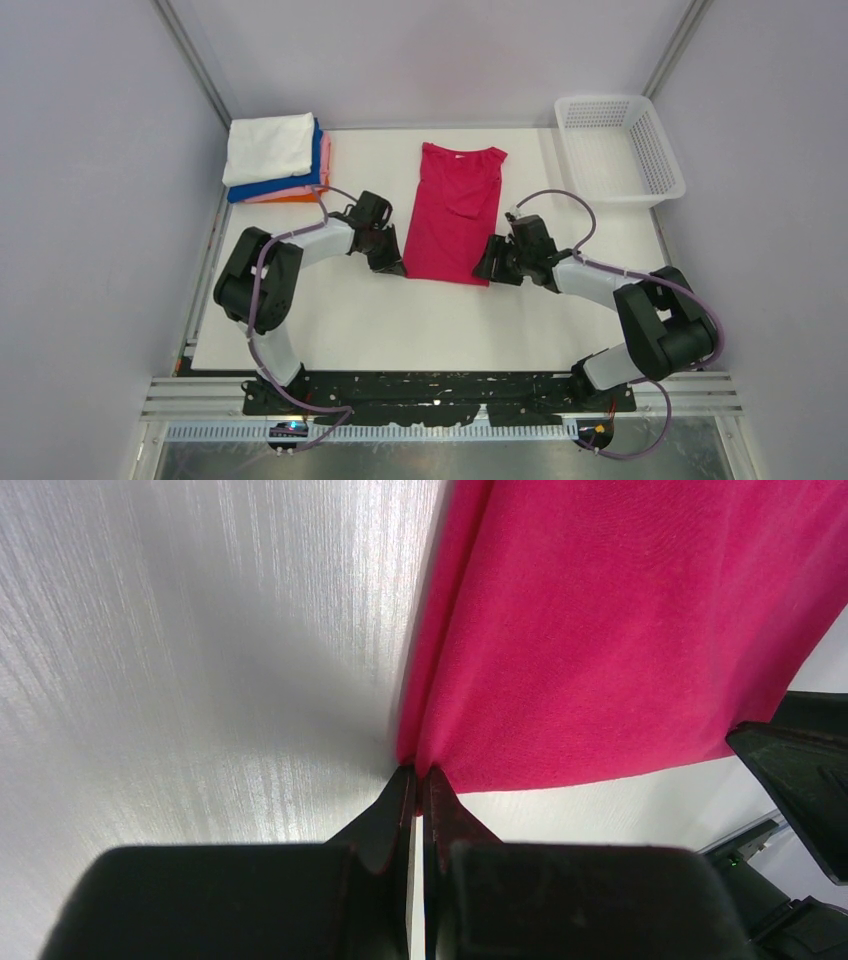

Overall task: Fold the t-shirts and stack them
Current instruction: Grab one side of the 2/3 rectangular tshirt with both arms, then fold the long partially folded tshirt into a neat square

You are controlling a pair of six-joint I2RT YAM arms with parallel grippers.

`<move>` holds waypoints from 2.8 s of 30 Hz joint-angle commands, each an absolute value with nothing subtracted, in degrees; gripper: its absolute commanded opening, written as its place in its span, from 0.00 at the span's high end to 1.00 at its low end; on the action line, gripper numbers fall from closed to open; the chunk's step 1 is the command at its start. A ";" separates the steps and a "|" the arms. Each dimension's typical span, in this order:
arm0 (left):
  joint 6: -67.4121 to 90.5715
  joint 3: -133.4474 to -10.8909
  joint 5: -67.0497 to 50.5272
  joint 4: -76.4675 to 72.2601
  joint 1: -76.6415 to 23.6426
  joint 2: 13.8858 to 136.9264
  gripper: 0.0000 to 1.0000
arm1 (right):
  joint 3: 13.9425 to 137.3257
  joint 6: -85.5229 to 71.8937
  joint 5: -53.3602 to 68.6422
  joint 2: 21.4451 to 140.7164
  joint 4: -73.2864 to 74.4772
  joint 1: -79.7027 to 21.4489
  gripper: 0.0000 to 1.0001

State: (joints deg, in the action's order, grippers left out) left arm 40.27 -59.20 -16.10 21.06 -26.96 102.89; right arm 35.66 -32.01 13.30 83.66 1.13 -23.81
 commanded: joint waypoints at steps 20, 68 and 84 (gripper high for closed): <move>41.13 -54.60 -13.79 21.11 -28.07 101.28 1.00 | 31.41 -33.25 8.95 82.75 8.58 -27.41 0.64; 47.03 -50.35 10.59 33.81 -44.65 53.21 1.00 | 40.35 -32.47 3.88 44.22 26.00 -38.20 0.95; 38.17 -68.38 1.12 27.06 -29.51 75.94 1.00 | 53.34 -26.13 17.66 66.80 17.60 -20.08 0.95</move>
